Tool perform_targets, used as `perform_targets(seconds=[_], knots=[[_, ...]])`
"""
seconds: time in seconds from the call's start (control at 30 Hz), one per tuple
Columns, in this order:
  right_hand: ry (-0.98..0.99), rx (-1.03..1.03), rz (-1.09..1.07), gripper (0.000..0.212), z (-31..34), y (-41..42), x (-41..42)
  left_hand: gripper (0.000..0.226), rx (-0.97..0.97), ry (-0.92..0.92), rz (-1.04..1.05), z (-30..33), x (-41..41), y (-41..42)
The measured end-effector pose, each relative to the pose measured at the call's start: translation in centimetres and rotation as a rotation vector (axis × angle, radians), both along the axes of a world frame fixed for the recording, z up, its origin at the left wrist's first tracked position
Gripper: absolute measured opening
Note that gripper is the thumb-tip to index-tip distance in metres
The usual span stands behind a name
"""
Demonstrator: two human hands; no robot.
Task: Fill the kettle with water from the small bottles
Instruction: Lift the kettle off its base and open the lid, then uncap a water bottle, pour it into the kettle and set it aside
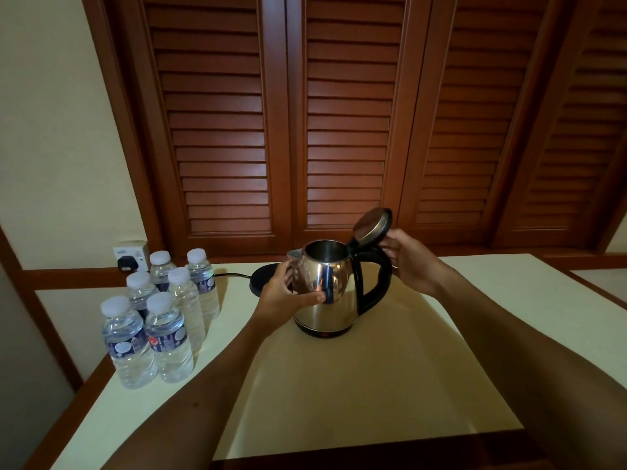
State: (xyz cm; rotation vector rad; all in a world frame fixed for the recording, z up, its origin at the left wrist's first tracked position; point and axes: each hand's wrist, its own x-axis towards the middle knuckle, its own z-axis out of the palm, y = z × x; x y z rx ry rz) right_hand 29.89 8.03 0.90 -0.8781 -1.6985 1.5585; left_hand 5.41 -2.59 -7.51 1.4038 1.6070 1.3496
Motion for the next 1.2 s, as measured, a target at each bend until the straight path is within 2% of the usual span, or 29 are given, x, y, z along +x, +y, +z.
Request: perform_targets(seconds=[0.27, 0.33, 0.37, 0.43, 0.5, 0.57, 0.63, 0.7, 0.8, 0.9, 1.07, 1.2], knots=[[0.0, 0.014, -0.019, 0.038, -0.5, -1.0, 0.9, 0.108, -0.005, -0.006, 0.001, 0.3, 0.6, -0.7], [-0.022, 0.021, -0.086, 0.034, -0.6, -1.2, 1.1, 0.108, -0.015, 0.018, 0.024, 0.4, 0.8, -0.8], [-0.047, 0.074, -0.153, 0.029, -0.8, -1.2, 1.0, 0.106, -0.026, 0.03, 0.045, 0.5, 0.8, -0.9], [-0.144, 0.321, -0.299, 0.021, -1.7, -1.2, 1.0, 0.102, -0.048, 0.058, 0.094, 0.8, 1.3, -1.1], [-0.231, 0.531, -0.422, 0.026, -2.9, -1.7, 1.0, 0.103, -0.084, 0.08, 0.145, 0.7, 1.7, -1.5], [-0.261, 0.621, -0.536, 0.032, -4.3, -2.9, 1.1, 0.102, -0.129, 0.109, 0.203, 0.5, 2.3, -2.4], [-0.238, 0.707, -0.587, 0.032, -5.7, -4.2, 1.0, 0.091, -0.146, 0.141, 0.249, 0.5, 2.7, -4.1], [-0.178, 0.749, -0.547, 0.03, -6.8, -6.2, 0.5, 0.072, -0.128, 0.143, 0.303, 0.3, 3.0, -6.5], [-0.121, 0.773, -0.308, 0.024, -8.0, -9.2, -1.1, 0.043, -0.013, 0.094, 0.416, -0.6, 2.9, -10.9], [-0.136, 0.683, -0.11, 0.028, -9.1, -11.5, -4.1, 0.025, 0.078, 0.11, 0.553, -1.7, 2.6, -15.7], [-0.164, 0.66, 0.094, 0.033, -8.8, -15.1, -10.4, 0.014, 0.099, 0.147, 0.788, -2.4, -0.5, -21.1], [-0.094, 0.78, 0.24, 0.034, -5.1, -17.4, -16.2, 0.02, 0.111, 0.175, 0.818, -2.1, -3.3, -22.7]])
